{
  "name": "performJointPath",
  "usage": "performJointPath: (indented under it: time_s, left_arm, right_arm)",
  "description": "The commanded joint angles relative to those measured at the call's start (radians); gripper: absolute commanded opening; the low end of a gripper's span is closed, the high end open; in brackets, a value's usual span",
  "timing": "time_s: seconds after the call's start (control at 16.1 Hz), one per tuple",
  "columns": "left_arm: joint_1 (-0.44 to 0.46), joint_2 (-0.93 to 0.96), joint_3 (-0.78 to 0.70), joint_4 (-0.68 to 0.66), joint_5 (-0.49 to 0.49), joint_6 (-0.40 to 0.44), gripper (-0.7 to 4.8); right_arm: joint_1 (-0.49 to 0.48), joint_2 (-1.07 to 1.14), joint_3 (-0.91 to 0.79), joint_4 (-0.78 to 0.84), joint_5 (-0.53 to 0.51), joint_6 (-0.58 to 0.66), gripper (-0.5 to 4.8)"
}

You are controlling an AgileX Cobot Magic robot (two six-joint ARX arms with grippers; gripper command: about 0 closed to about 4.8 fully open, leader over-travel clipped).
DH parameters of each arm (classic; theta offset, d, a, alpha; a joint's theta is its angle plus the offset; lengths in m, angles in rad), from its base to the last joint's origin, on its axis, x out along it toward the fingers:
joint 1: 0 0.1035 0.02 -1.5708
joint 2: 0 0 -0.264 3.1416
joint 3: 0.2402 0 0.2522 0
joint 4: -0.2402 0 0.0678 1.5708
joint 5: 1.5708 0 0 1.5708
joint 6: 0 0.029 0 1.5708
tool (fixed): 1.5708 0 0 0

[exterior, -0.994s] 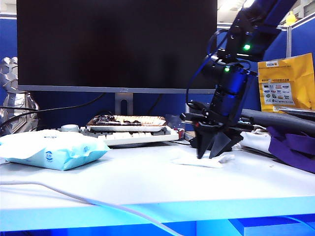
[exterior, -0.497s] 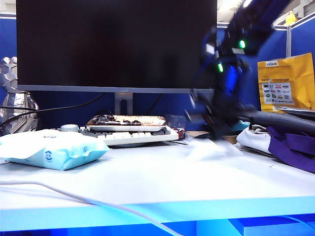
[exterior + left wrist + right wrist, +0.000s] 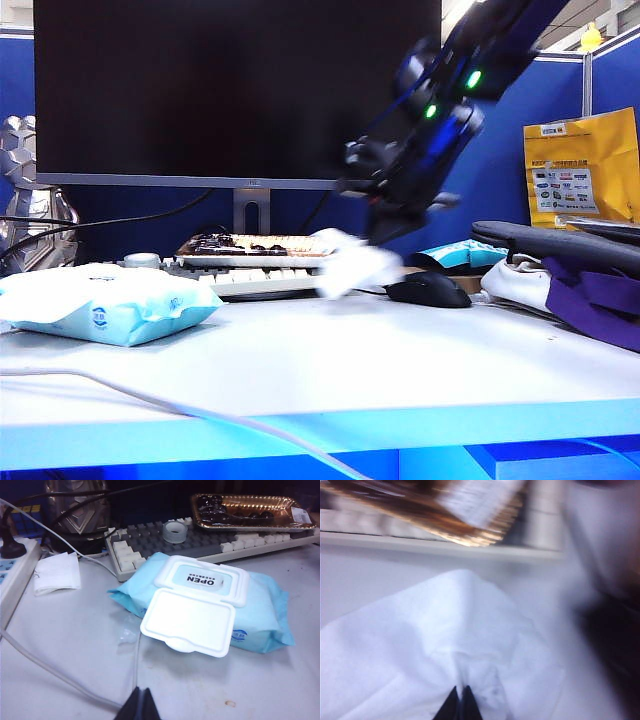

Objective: Use the wet wipes on the table to wipe the cherry juice off the table, then put the wipes back on the table.

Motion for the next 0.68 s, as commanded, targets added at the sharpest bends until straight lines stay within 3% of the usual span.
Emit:
performJointPath:
  time_s: [0.06, 0.25, 0.44, 0.5, 0.68]
  left_arm:
    - [0.001, -0.003, 0.0, -0.012, 0.003, 0.005, -0.05]
    - [0.001, -0.003, 0.0, -0.012, 0.003, 0.005, -0.05]
    - [0.001, -0.003, 0.0, -0.012, 0.004, 0.005, -0.05]
    - [0.001, -0.003, 0.0, -0.012, 0.003, 0.005, -0.05]
    - [0.001, -0.003, 0.0, -0.012, 0.003, 0.005, -0.05]
  right_arm:
    - [0.042, 0.1, 0.085, 0.025, -0.018, -0.02, -0.02]
    - [0.073, 0.217, 0.232, -0.018, 0.039, -0.02, -0.02]
    - [0.077, 0.301, 0.387, -0.076, 0.256, 0.011, -0.02]
    - [0.076, 0.301, 0.394, -0.07, 0.245, 0.011, -0.02]
    - [0.077, 0.303, 0.396, -0.08, 0.014, -0.019, -0.02]
